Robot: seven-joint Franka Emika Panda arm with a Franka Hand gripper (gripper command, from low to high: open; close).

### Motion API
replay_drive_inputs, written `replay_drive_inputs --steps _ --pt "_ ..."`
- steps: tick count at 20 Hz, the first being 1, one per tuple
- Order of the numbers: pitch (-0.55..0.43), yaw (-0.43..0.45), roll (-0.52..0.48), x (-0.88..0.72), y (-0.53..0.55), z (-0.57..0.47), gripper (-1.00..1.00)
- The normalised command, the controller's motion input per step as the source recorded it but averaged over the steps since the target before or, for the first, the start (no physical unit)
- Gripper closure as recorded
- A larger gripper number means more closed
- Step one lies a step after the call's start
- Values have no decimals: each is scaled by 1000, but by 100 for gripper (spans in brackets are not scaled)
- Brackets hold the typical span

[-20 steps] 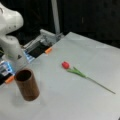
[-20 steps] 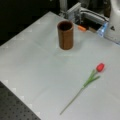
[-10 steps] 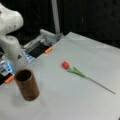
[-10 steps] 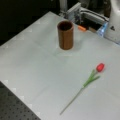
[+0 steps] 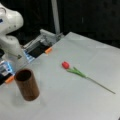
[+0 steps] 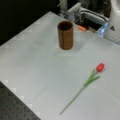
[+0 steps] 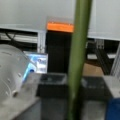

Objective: Flower insertion into a vase

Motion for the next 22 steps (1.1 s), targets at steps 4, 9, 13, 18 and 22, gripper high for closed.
replay_drive_inputs --steps 4,9,13,18,22 --pt "594 58 6 279 -125 164 100" --pt "566 24 21 329 -267 133 100" --pt "569 -48 -44 289 -238 112 100" --pt "520 -90 -91 239 -115 143 100" --pt "486 -93 -135 216 -29 133 100"
